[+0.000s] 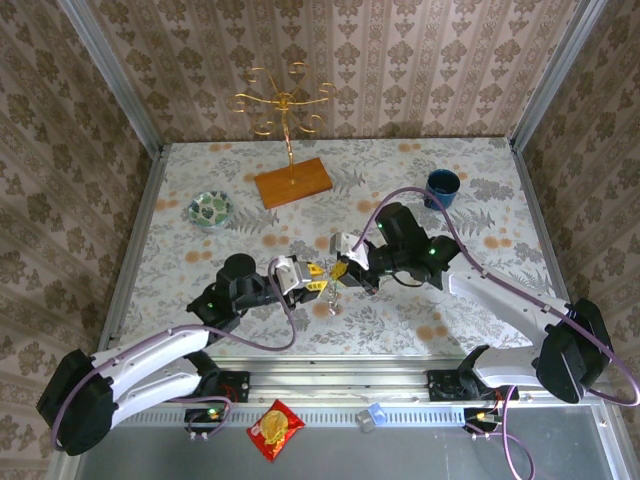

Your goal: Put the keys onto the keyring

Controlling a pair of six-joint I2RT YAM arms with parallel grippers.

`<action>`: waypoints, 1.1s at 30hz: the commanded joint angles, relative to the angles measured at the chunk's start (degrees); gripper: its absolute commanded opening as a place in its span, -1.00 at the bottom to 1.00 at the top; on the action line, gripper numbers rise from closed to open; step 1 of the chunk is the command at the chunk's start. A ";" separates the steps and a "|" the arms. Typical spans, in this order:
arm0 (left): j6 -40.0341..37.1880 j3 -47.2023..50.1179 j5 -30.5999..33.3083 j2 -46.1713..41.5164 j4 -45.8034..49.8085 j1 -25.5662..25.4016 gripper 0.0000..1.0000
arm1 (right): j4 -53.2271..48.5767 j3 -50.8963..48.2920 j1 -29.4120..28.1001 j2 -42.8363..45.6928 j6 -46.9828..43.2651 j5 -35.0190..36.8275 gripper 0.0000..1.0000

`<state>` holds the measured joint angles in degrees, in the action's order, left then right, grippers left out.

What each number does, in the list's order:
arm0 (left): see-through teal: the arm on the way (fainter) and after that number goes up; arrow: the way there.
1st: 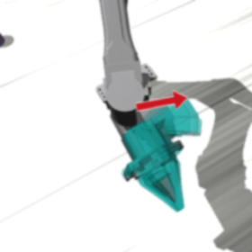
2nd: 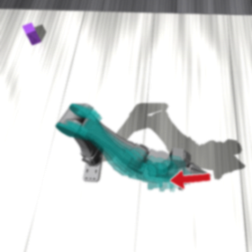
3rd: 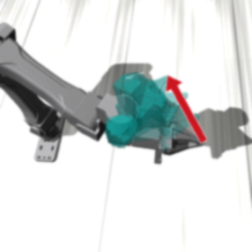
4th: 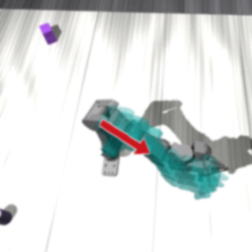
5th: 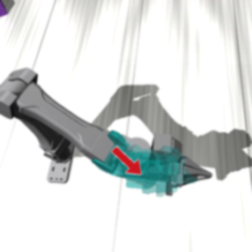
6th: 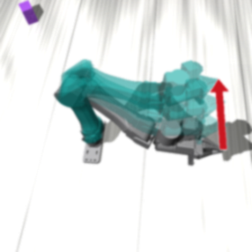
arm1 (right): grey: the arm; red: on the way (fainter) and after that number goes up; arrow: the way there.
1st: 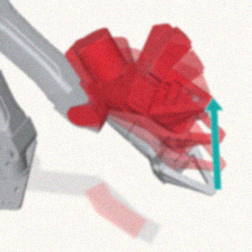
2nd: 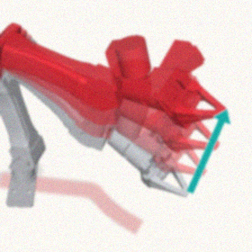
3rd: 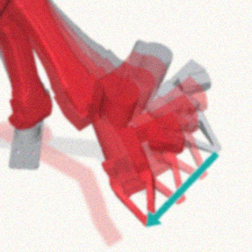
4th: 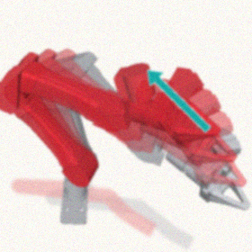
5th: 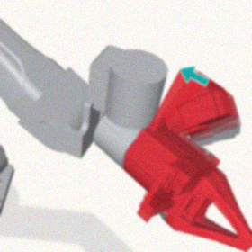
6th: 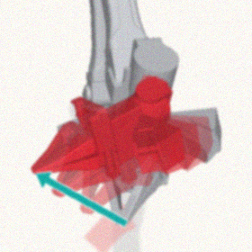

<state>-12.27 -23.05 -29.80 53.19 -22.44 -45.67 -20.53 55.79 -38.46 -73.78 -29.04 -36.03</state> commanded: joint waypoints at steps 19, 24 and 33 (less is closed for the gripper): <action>-4.07 -5.17 -4.15 2.10 8.03 0.07 -1.00 | -6.41 4.68 -3.51 -1.23 -5.14 4.28 -0.98; -3.79 -3.91 -3.95 0.98 5.55 0.08 -1.00 | -3.32 0.63 -2.00 1.62 -1.52 4.48 -0.55; -3.82 -1.19 -3.16 -0.71 0.71 0.02 -1.00 | 2.10 -5.72 -1.02 6.03 4.62 4.78 -0.35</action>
<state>-15.64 -24.93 -32.75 53.89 -17.37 -45.67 -22.11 51.81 -39.92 -70.13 -27.90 -30.39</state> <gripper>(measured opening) 0.049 0.322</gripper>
